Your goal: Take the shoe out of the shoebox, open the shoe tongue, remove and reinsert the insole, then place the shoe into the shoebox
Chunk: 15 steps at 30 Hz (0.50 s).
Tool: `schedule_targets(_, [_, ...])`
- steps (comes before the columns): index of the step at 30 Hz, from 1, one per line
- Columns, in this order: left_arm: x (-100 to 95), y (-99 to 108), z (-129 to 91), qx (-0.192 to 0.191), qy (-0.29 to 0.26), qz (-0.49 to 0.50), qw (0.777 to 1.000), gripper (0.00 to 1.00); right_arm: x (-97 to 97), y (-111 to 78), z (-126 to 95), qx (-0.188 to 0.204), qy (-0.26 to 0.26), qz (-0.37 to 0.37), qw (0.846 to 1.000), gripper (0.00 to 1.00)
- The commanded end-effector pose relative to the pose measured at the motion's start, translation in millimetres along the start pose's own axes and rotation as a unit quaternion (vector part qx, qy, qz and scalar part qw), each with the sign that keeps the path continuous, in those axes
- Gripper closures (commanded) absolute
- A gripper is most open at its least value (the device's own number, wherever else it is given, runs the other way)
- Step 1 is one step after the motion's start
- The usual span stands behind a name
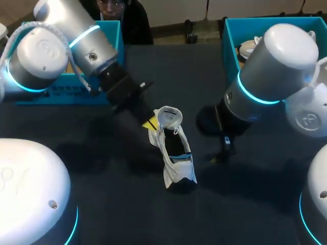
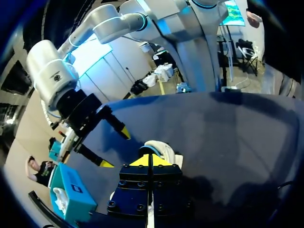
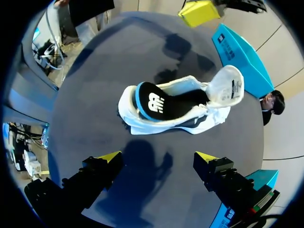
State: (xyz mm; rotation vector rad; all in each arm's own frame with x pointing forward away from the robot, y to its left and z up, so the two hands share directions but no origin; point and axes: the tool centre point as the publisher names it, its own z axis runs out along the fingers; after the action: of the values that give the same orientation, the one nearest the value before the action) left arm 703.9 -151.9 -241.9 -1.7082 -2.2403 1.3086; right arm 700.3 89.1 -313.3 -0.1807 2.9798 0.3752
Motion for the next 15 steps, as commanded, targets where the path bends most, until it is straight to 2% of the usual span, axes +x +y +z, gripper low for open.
schedule_targets(1, [-1.6,-1,-1,-0.001,0.025,0.000,1.000,1.00,-1.8,-9.5,-20,-0.007,0.013,0.002,1.000,0.00])
schedule_targets(10, [-1.6,-1,-1,-0.001,0.025,0.000,1.000,1.00,-17.5,-27.0,-58,0.023,0.006,0.003,1.000,0.00])
schedule_targets(15, [-1.6,-1,-1,-0.001,0.025,0.000,1.000,1.00,-22.2,-31.7,-77,0.021,0.015,-0.004,1.000,0.00])
